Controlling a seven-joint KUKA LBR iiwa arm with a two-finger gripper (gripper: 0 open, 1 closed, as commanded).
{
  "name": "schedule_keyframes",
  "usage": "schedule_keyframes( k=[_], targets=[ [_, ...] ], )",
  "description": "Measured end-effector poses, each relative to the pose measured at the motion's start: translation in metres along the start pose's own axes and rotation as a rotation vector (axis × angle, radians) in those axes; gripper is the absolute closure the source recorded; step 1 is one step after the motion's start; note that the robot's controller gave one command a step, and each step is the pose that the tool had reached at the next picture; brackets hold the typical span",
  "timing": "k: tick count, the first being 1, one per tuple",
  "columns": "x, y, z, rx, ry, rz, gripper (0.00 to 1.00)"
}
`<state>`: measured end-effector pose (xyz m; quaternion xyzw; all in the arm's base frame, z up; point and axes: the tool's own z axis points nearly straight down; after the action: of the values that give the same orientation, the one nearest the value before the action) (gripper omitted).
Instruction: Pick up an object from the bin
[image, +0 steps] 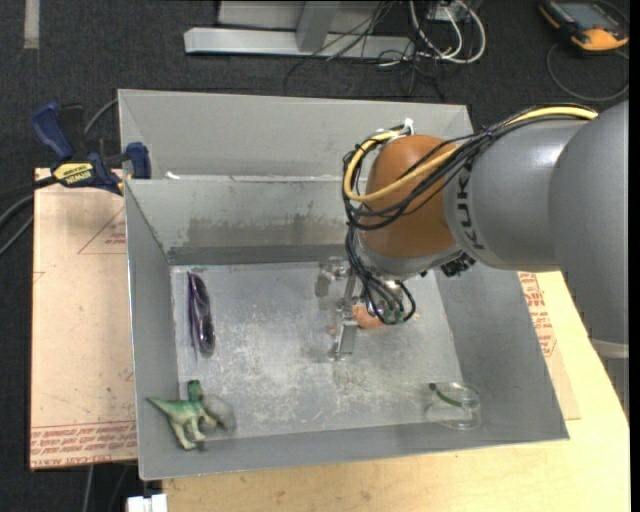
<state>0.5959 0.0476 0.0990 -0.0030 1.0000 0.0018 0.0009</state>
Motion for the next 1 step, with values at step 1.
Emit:
schedule_keyframes(
  k=[1],
  targets=[
    [-0.0016,-0.0808,-0.0296,0.004,0.007,-0.033,0.0]
  ],
)
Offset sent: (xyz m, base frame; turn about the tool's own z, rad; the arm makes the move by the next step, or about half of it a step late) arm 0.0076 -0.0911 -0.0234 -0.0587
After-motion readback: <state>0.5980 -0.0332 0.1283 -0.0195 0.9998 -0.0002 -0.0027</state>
